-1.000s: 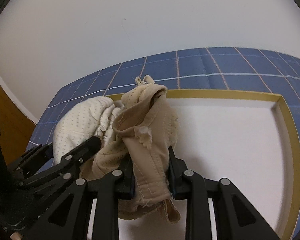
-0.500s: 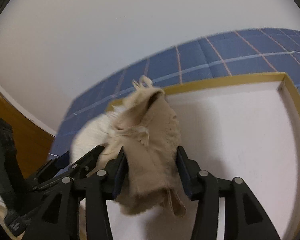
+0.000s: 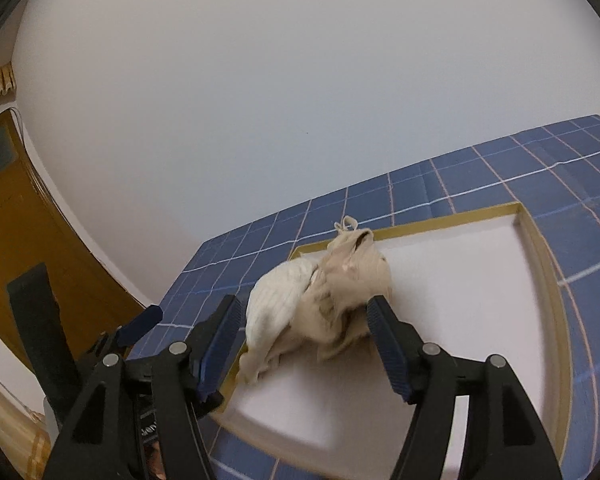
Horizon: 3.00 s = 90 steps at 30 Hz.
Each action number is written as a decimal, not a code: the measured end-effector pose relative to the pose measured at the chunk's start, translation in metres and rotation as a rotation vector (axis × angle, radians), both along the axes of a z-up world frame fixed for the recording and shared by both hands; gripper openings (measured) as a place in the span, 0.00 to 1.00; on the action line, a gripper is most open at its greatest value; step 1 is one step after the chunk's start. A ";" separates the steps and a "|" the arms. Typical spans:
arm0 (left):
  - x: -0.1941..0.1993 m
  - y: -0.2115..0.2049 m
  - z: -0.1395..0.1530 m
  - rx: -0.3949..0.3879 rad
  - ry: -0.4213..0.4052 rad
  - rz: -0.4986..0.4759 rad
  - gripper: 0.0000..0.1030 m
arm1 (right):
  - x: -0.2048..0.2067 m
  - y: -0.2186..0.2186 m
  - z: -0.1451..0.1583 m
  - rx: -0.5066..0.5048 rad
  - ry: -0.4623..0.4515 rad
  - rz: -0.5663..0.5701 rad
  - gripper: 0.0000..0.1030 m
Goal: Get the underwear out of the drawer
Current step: 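Carry both underwear items over the tray and open both grippers, then withdraw both tools from the tray back toward the drawer, then grasp the red rolled garment in the drawer with the right gripper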
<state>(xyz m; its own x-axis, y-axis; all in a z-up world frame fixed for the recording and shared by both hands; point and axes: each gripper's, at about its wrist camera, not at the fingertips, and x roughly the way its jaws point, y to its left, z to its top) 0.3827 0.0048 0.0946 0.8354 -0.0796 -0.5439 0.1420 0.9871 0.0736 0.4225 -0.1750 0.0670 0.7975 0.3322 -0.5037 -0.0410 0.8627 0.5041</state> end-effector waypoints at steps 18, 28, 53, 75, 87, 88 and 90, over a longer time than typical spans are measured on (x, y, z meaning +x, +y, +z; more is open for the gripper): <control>-0.093 -0.001 -0.008 0.002 -0.016 -0.001 0.99 | -0.093 0.007 -0.003 -0.058 -0.027 0.003 0.66; -0.147 -0.003 -0.016 0.004 -0.029 -0.028 0.99 | -0.145 0.015 -0.005 -0.073 -0.043 0.015 0.66; -0.227 -0.001 -0.052 0.013 0.015 -0.078 0.99 | -0.250 0.021 -0.038 -0.104 -0.036 0.035 0.66; -0.239 0.082 -0.135 0.034 0.271 -0.023 0.99 | -0.263 0.008 -0.147 -0.171 0.290 0.101 0.50; -0.219 0.068 -0.152 0.132 0.402 -0.151 0.99 | -0.200 0.022 -0.190 -0.181 0.610 0.151 0.50; -0.217 0.066 -0.153 0.140 0.409 -0.154 0.99 | -0.195 0.024 -0.195 -0.203 0.639 0.149 0.50; -0.214 0.063 -0.154 0.144 0.421 -0.153 0.99 | -0.190 0.026 -0.202 -0.227 0.676 0.144 0.50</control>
<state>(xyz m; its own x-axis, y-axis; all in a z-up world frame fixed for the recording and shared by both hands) 0.1688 0.0682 -0.0591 0.5243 -0.0838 -0.8474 0.3321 0.9365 0.1128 0.2328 -0.1486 -0.1351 0.2442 0.2387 -0.9399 0.0952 0.9587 0.2682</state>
